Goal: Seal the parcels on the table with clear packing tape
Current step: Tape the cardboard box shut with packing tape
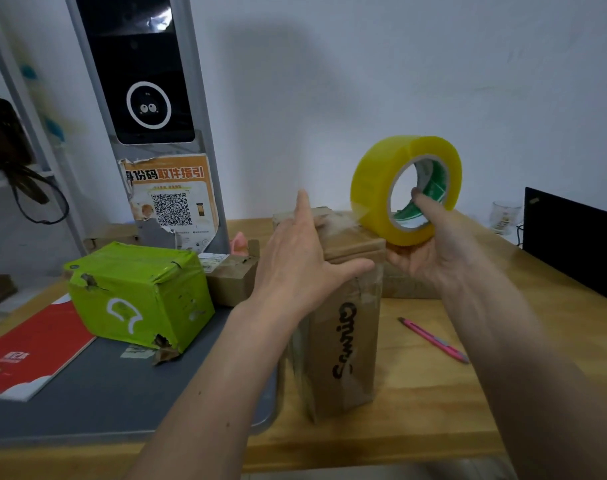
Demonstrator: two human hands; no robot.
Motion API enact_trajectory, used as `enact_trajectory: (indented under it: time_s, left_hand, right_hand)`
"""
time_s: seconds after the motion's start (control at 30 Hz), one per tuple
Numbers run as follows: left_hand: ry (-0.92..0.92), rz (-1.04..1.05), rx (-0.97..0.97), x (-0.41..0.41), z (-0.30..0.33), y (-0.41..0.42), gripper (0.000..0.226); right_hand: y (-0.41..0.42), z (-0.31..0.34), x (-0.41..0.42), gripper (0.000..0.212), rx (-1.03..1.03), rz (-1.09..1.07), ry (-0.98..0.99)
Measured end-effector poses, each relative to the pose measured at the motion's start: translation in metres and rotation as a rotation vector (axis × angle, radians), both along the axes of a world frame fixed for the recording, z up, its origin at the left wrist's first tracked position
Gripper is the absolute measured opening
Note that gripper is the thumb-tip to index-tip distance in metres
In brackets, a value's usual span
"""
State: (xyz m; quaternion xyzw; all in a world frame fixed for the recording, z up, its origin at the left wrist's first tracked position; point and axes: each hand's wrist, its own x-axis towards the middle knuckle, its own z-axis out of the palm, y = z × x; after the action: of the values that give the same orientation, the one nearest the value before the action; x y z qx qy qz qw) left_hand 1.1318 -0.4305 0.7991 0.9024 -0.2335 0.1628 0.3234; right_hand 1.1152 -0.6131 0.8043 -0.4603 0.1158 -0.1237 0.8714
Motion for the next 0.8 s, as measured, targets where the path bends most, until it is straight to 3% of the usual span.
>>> enact_trajectory:
  time_s: [0.1,0.37,0.5,0.63,0.8]
  left_hand:
    - [0.008,-0.008,-0.036,0.002,-0.003,0.002,0.131]
    - [-0.014,-0.015,-0.017,-0.001,-0.001,0.008,0.126]
    - [0.019,-0.037,-0.052,-0.002,-0.001,0.006,0.121]
    - [0.047,-0.073,-0.123,0.0,-0.003,0.005,0.121]
    - [0.066,-0.087,-0.16,-0.003,-0.004,0.01,0.116]
  right_hand:
    - [0.012,-0.01,0.003,0.061,0.03,0.088,-0.017]
    - [0.0,0.004,0.005,0.037,-0.001,-0.022,-0.024]
    - [0.001,-0.015,0.0,0.028,0.172,0.024,0.026]
    - [0.002,-0.033,0.003,0.035,0.281,0.044,0.016]
    - [0.011,-0.054,0.002,0.035,0.08,0.097,0.002]
